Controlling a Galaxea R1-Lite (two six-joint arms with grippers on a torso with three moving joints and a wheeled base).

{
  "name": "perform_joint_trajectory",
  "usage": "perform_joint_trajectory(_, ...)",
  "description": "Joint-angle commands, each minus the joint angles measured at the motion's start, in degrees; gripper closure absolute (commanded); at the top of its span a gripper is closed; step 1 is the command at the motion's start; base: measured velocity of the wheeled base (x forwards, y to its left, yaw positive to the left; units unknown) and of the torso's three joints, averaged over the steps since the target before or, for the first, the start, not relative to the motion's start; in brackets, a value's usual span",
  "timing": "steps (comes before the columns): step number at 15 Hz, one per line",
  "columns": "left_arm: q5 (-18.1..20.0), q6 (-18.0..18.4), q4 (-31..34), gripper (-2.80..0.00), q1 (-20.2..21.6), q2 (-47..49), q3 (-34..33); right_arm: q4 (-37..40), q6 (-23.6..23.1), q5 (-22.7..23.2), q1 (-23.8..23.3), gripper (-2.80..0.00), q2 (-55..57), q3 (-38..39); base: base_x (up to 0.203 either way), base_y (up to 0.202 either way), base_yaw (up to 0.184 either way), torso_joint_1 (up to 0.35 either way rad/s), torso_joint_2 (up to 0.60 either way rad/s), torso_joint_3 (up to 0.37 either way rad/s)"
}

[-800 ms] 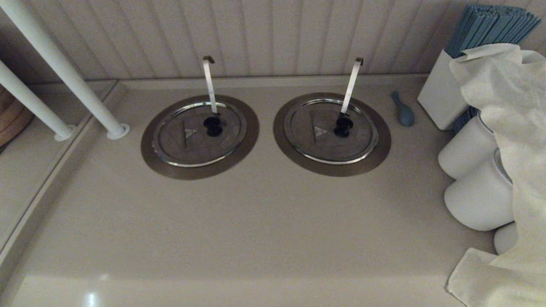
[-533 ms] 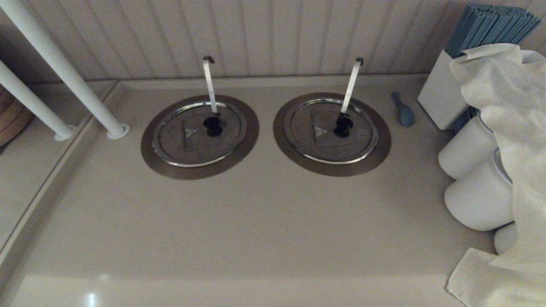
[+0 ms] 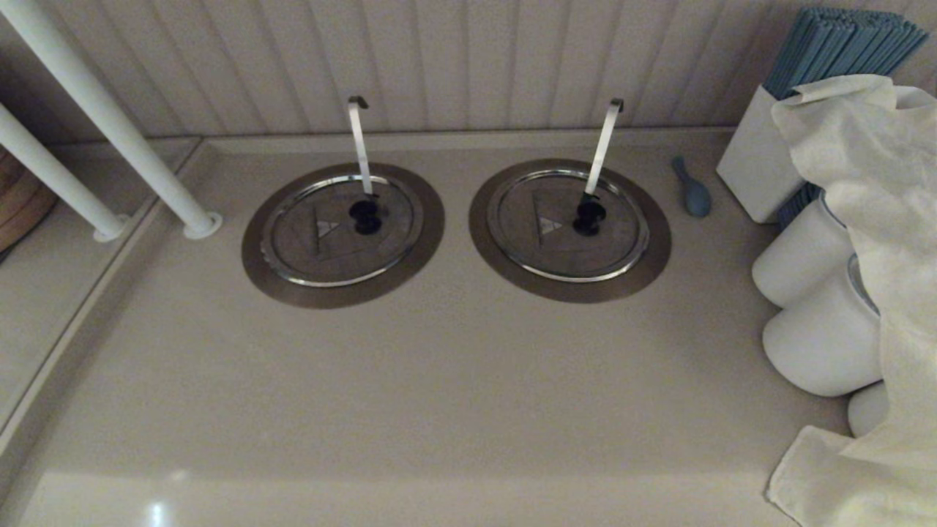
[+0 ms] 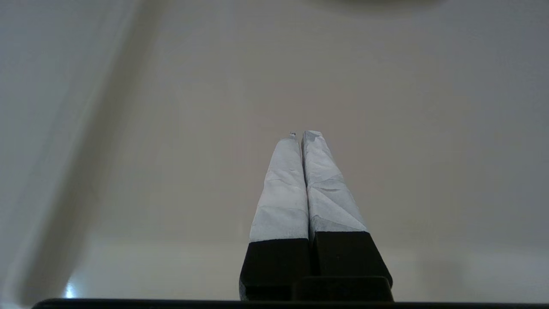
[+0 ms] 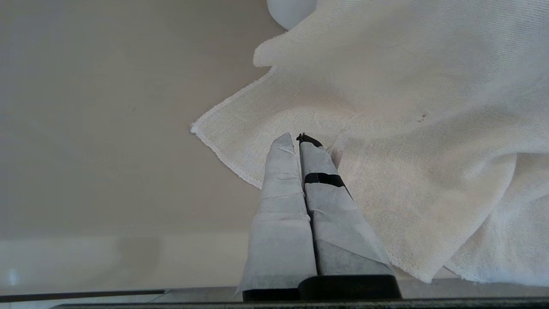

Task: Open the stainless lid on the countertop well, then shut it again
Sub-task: Open the lid

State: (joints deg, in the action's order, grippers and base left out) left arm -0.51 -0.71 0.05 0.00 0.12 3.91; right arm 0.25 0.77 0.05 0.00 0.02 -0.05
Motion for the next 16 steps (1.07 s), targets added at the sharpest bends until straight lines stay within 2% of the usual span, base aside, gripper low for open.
perform_joint_trajectory(1,0.2,-0.1,0.6,0.00,0.0,1.8,7.7,0.0,0.0,0.0,0.0,0.00,0.0,0.0,0.000,0.000,0.000,0.000,0.00,0.000)
perform_joint_trajectory(5,1.3,-0.5,1.2,0.00,0.1,21.8,26.7,0.0,0.0,0.0,0.0,0.00,0.1,0.0,0.000,0.000,0.000,0.000,0.00,0.000)
perform_joint_trajectory(10,2.7,-2.5,-1.6,0.00,-0.2,53.5,49.1,0.0,0.0,0.0,0.0,0.00,0.1,0.0,0.000,0.000,0.000,0.000,0.00,0.000)
perform_joint_trajectory(12,0.6,-4.5,-3.7,0.00,-2.3,64.9,57.9,0.0,0.0,0.0,0.0,0.00,0.1,0.0,0.000,0.000,0.000,0.000,0.00,0.000)
perform_joint_trajectory(13,-1.9,-5.2,-4.4,0.00,-4.3,70.0,61.6,0.0,0.0,0.0,0.0,0.00,0.1,0.0,0.000,0.000,0.000,0.000,0.00,0.000)
perform_joint_trajectory(16,-8.3,-6.3,-9.8,0.00,-10.1,83.2,67.5,0.0,0.0,0.0,0.0,0.00,0.1,0.0,0.000,0.000,0.000,0.000,0.00,0.000)
